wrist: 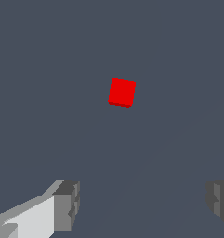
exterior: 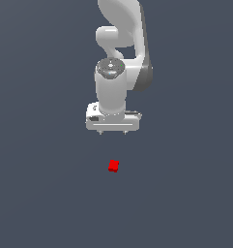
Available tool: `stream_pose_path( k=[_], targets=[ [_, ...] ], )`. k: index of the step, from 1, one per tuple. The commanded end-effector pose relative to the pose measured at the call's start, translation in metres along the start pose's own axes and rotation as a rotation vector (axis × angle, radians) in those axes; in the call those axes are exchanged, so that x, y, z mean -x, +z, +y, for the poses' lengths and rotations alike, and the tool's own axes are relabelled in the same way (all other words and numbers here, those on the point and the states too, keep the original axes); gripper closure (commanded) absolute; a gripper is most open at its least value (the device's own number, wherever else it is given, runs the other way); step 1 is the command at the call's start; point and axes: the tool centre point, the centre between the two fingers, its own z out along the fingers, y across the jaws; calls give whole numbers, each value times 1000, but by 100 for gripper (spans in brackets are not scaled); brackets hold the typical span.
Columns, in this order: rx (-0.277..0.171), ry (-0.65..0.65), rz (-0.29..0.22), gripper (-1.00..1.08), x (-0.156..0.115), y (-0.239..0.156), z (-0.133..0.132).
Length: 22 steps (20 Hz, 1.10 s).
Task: Pick up the red cube and move it to a goal position.
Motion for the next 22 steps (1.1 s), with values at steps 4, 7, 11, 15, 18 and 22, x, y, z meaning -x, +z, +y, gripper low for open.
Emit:
stream_pose_path(
  k=[4,7,11,15,18,22],
  targets=[
    [0,2,0,-92,-1,2,0],
    [0,9,1,-92,-4,8,-1],
    [0,24,2,-92,-12,22,-1],
    [0,46,4,-92,-24,42,-3],
    [0,67,6,-92,-35,61,-3],
    [0,98,9,-92,-51,89,-4]
  ],
)
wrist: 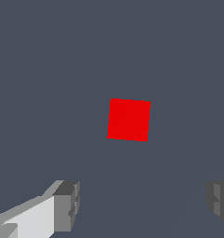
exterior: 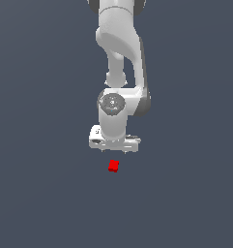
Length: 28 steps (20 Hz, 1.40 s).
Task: Pick up the red cube and move it to a goal position.
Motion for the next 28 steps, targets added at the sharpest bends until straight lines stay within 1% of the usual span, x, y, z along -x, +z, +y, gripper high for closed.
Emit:
stream_pose_path(
  k=[1,5,10,19,20,28],
  targets=[
    [0,20,2,-92,-10,18,-1],
    [0,45,4,-92,-24,40,-2],
    [0,67,6,-92,-36,59,-3],
    [0,81,8,-92,-45,70,-3],
    [0,81,8,108,-45,70,-3],
    [0,81,8,108,-45,70,-3]
  ],
)
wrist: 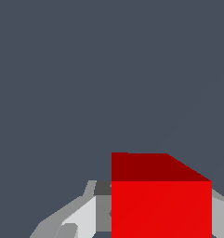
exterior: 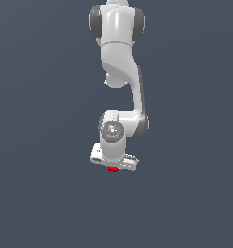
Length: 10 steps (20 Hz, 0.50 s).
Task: Pick up the red cube and move it to a goal position.
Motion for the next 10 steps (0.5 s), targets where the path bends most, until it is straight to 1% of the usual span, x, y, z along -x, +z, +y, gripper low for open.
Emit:
stream_pose_path(
  k=[1,6,10],
  targets=[
    [0,0,0,108,0,0,0],
    [0,0,0,108,0,-5,-1],
    [0,0,0,108,2,-19,-4]
  ],
)
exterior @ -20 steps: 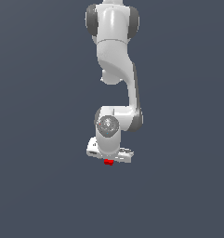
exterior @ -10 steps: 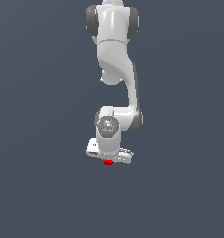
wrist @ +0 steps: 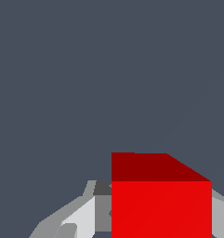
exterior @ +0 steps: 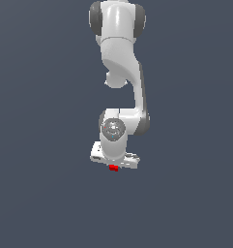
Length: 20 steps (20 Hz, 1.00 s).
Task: Pick up the red cube and move it to a goal position.
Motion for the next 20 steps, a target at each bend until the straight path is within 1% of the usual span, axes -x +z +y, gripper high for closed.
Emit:
stream_pose_path(
  k=[1,4,8,20],
  targets=[
    [0,0,2,108,1,-12,-3],
    [0,0,2,108,3,-31,-7],
    [0,0,2,108,7,-67,-15],
    [0,1,2,108,19,-203,-43]
  ],
)
